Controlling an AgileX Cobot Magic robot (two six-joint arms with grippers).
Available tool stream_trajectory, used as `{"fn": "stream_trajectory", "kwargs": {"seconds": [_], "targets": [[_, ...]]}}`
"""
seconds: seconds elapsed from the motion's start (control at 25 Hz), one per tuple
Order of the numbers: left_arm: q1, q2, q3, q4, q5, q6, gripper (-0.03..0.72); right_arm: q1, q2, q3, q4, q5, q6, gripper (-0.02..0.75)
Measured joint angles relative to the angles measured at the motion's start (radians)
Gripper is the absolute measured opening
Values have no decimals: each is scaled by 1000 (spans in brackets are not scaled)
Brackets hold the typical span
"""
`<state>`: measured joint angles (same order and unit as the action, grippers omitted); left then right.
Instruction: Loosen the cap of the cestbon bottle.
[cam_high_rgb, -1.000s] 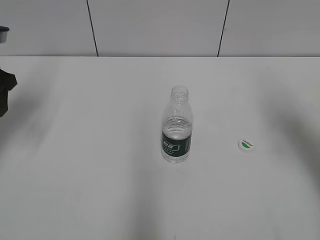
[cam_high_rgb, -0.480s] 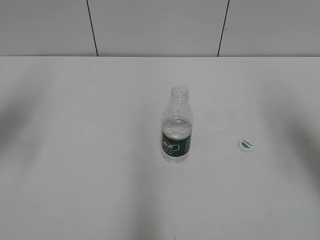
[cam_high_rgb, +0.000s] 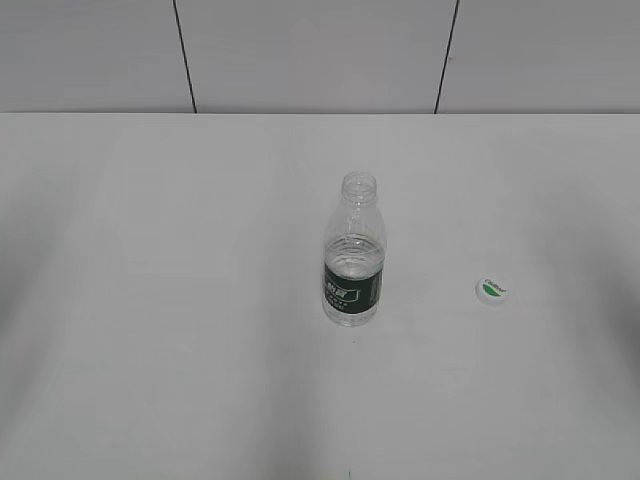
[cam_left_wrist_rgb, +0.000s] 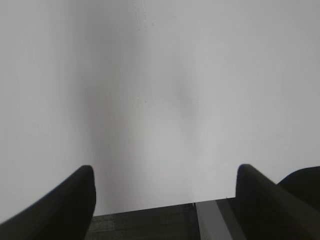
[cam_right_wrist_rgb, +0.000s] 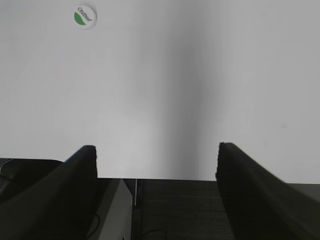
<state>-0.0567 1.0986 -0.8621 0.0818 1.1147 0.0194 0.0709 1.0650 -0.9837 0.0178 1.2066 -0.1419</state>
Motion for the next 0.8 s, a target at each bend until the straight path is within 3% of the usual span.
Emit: {"fn": "stream_trajectory", "kwargs": {"seconds": [0.4,0.8], "targets": [[0,-338,240,-2,-86,0,519,0,-157,221,1,-101,0,571],[0,-530,320,-40,-79,0,519,0,-356,391,1,-185,0,571]]}}
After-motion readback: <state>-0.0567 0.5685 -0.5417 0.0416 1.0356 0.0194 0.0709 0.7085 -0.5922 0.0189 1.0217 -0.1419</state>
